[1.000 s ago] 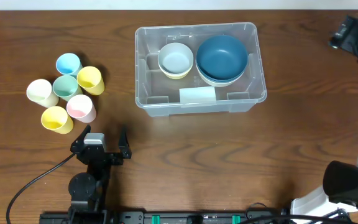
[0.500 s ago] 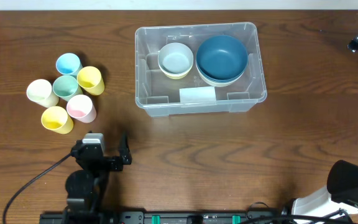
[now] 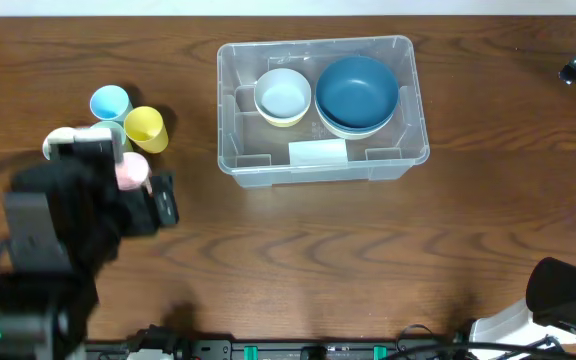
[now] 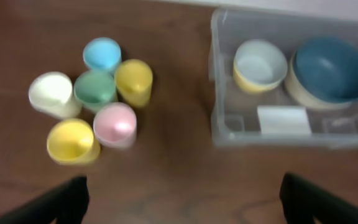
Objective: Pack container
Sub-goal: 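Move the left gripper over the yellow cup in the cup cluster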
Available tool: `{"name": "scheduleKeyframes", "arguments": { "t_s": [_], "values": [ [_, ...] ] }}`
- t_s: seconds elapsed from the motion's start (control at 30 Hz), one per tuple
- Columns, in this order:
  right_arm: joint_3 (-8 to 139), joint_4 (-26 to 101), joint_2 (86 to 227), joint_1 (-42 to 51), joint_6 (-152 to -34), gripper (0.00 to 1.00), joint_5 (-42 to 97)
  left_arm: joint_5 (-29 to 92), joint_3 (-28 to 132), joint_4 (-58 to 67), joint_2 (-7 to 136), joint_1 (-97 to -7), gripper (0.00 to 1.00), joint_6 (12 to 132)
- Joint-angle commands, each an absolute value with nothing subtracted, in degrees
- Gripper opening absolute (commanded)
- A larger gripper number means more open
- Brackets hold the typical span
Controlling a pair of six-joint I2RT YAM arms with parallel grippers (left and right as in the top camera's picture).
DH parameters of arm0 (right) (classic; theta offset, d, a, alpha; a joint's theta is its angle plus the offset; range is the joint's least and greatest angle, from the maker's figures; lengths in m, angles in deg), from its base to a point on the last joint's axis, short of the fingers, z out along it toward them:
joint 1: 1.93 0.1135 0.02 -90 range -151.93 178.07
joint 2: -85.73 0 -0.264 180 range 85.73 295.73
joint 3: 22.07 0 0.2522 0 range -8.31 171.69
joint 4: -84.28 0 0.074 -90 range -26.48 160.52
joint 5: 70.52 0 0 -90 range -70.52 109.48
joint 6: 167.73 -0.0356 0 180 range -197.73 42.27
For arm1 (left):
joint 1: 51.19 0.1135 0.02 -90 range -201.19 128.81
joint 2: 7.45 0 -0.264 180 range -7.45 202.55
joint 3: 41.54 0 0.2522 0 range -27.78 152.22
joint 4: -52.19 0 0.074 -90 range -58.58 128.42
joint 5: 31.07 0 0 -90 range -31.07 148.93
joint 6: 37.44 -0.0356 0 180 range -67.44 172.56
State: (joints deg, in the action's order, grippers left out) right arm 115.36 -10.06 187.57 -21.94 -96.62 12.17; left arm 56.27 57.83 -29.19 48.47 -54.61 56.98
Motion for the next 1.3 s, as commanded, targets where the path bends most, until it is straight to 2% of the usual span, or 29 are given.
{"name": "scheduleKeyframes", "arguments": {
  "t_s": [0.0, 0.27, 0.63, 1.27],
  "values": [
    [115.3, -10.1, 187.7, -22.2, -97.4, 0.99, 11.8, 54.9, 69.3, -35.0, 57.5, -54.4, 0.98, 56.3],
    [115.3, -10.1, 187.7, -22.2, -97.4, 0.99, 11.8, 54.9, 73.8, -37.3, 68.3, -54.4, 0.98, 57.1],
    [115.3, -10.1, 187.7, -22.2, -97.4, 0.99, 11.8, 67.5, 73.8, -28.4, 82.0, -54.3, 0.98, 57.1],
    [115.3, -10.1, 187.7, -22.2, -97.4, 0.99, 11.8, 67.1, 73.7, -22.5, 106.3, -52.4, 0.98, 51.7]
  ]
}}
